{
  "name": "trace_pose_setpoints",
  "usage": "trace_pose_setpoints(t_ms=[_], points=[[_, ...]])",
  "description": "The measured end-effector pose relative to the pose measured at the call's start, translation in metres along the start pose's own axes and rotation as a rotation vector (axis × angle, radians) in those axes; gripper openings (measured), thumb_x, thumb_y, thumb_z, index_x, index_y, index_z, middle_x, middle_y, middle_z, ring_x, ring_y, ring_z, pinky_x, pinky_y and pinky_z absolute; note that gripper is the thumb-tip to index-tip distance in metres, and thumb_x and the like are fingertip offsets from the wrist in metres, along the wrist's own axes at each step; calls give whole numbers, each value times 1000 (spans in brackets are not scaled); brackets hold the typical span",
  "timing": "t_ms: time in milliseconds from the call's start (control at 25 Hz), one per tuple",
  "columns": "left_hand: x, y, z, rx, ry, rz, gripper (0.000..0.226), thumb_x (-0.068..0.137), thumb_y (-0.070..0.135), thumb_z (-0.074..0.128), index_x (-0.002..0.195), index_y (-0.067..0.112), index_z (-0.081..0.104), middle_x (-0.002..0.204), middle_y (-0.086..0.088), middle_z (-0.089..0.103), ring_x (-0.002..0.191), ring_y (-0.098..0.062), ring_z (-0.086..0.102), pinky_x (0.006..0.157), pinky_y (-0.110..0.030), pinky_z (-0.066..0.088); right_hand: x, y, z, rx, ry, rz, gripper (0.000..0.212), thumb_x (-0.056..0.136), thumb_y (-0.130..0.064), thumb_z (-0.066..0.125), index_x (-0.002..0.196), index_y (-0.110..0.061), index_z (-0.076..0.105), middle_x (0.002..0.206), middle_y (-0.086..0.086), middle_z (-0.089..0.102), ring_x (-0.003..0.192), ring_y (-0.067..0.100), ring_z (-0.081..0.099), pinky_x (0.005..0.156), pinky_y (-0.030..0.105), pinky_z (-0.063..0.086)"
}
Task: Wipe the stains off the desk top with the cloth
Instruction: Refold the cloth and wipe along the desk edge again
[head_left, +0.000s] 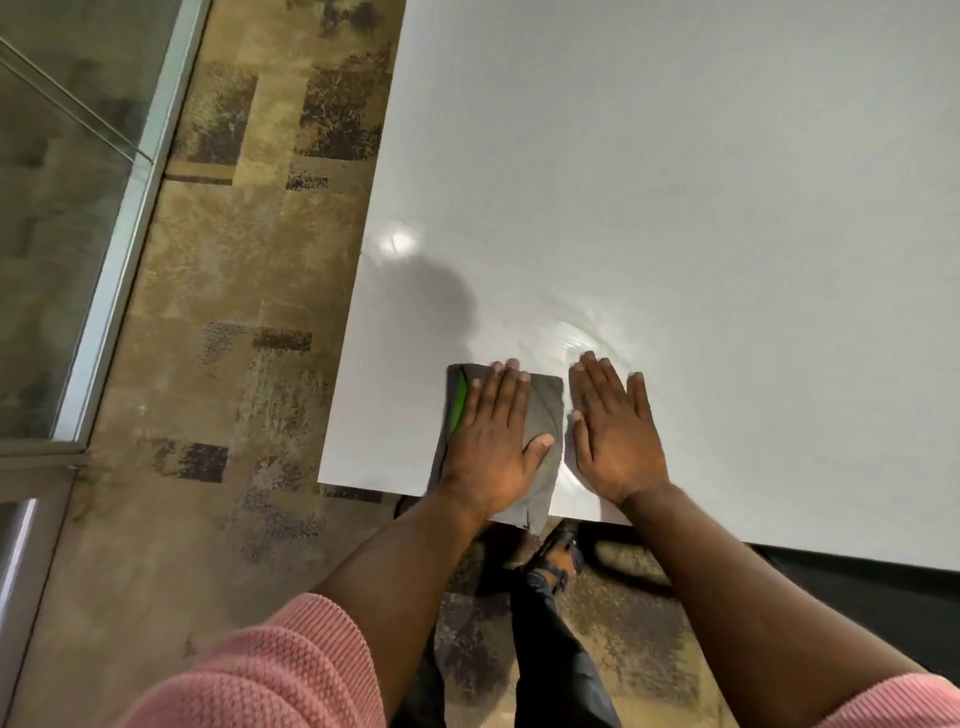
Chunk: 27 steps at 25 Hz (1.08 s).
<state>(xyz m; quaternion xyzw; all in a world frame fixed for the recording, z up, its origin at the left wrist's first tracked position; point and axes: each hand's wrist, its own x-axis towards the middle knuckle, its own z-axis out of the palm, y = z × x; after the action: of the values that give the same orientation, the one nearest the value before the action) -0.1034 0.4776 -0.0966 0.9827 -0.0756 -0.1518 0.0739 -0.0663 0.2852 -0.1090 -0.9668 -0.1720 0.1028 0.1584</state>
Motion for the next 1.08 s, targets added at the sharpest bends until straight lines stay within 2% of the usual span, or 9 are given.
trace_pose_setpoints(t_ms=[120, 240, 440, 560, 680, 920, 1000, 1080], points=[[-2, 37, 10, -4, -37, 147, 87, 103, 66, 22, 164, 8, 2, 173, -11, -4, 160, -26, -7, 130, -49, 3, 14, 15, -7, 42, 23, -34, 61, 105, -28, 32, 164, -12, 28, 172, 8, 23, 161, 24, 15, 130, 51, 4], [1, 36, 13, 13, 7, 127, 86, 103, 68, 24, 164, 10, 8, 173, -8, 1, 161, -23, -4, 131, -47, 4, 24, 20, -11, 57, 19, -76, 60, 105, -29, 30, 163, -11, 30, 171, 9, 26, 160, 25, 18, 130, 51, 7], [35, -22, -8, -15, 126, -85, 80, 104, 61, 33, 164, 10, 16, 173, -8, 9, 161, -23, 3, 130, -46, 6, 38, 9, -8, 20, -38, -98, 62, 108, -38, 30, 164, -12, 26, 173, 7, 20, 161, 25, 14, 130, 54, 6], [53, -57, -18, 69, 133, -201, 77, 105, 59, 27, 163, 9, 19, 172, -10, 13, 160, -28, 8, 130, -51, 5, 59, -9, -5, 5, -52, -180, 63, 109, -41, 30, 166, -14, 21, 174, 6, 15, 162, 24, 10, 130, 54, 5], [59, -83, -19, 117, 146, -281, 76, 105, 58, 21, 163, 10, 17, 172, -11, 14, 160, -29, 9, 130, -50, 4, 97, -37, -4, 23, -62, -234, 61, 109, -35, 33, 166, -13, 21, 174, 6, 17, 162, 23, 10, 131, 51, 5], [85, -129, -44, 66, 155, -449, 74, 107, 55, 21, 164, 9, 8, 173, -11, 5, 161, -29, 2, 130, -51, 4, 154, -58, 2, 15, -55, -271, 57, 108, -23, 40, 163, -8, 29, 172, 10, 23, 160, 28, 19, 130, 53, 11], [86, -124, -44, 27, 222, -389, 68, 109, 47, 26, 164, 8, 14, 172, -11, 11, 160, -28, 7, 130, -49, 8, 164, -65, 3, 10, -45, -253, 57, 108, -21, 41, 162, -7, 31, 172, 11, 24, 160, 29, 20, 130, 54, 11], [75, -110, -36, -60, 256, -288, 63, 109, 41, 32, 162, 9, 25, 171, -9, 21, 159, -25, 15, 129, -47, 19, 169, -70, 5, 12, -29, -227, 58, 107, -22, 41, 162, -7, 31, 171, 11, 24, 160, 29, 19, 130, 54, 10]])
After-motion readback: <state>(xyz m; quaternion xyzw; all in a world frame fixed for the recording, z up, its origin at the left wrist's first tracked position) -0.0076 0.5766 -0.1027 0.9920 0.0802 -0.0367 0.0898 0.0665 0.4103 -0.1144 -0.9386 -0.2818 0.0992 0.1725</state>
